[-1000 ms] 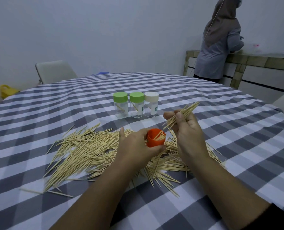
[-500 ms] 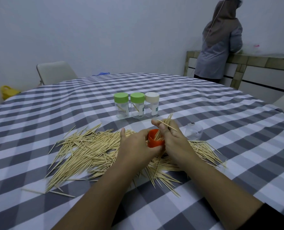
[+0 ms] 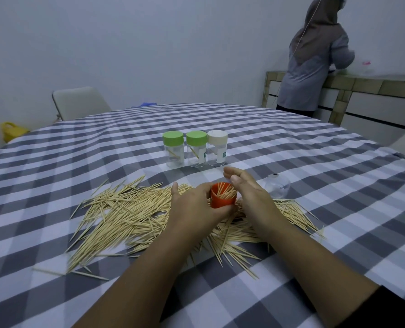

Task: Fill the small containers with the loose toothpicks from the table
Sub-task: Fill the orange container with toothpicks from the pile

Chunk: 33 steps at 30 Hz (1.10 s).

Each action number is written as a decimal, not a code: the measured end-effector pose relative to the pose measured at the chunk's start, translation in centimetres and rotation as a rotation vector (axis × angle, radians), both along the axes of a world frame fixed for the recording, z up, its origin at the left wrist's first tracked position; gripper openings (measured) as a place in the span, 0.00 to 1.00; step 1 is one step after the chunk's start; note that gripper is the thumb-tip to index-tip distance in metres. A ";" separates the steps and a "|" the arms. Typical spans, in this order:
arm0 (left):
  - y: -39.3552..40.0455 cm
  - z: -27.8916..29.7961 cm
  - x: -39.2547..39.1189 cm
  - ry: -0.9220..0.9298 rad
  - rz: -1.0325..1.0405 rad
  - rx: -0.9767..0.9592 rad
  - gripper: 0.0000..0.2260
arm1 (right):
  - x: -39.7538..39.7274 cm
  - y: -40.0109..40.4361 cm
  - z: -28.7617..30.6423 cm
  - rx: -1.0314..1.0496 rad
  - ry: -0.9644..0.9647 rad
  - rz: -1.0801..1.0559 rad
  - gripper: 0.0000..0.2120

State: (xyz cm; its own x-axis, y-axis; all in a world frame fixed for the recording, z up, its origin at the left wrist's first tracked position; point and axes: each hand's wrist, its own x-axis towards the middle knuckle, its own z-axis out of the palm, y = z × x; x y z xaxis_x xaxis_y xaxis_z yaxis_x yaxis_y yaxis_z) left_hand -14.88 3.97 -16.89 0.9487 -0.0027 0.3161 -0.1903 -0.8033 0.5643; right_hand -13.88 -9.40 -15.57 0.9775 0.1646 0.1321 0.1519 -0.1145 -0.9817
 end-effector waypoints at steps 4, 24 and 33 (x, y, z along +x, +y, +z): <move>0.0 0.0 0.0 0.002 0.002 0.007 0.25 | -0.1 0.0 0.1 -0.029 -0.005 -0.001 0.17; 1.2 0.7 0.0 0.033 0.124 -0.043 0.28 | 0.2 -1.5 0.2 -1.188 -0.169 -0.008 0.30; 1.9 0.8 0.3 0.010 0.165 -0.065 0.28 | -0.8 -1.2 1.0 -1.013 -0.071 0.131 0.33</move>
State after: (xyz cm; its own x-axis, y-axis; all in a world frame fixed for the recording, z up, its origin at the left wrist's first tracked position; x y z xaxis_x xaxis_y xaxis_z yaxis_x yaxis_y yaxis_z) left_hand -14.55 5.84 -16.05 0.9376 0.1736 0.3012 -0.0529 -0.7851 0.6171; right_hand -14.68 -10.65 -14.62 0.9390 0.3366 -0.0712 0.2775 -0.8633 -0.4215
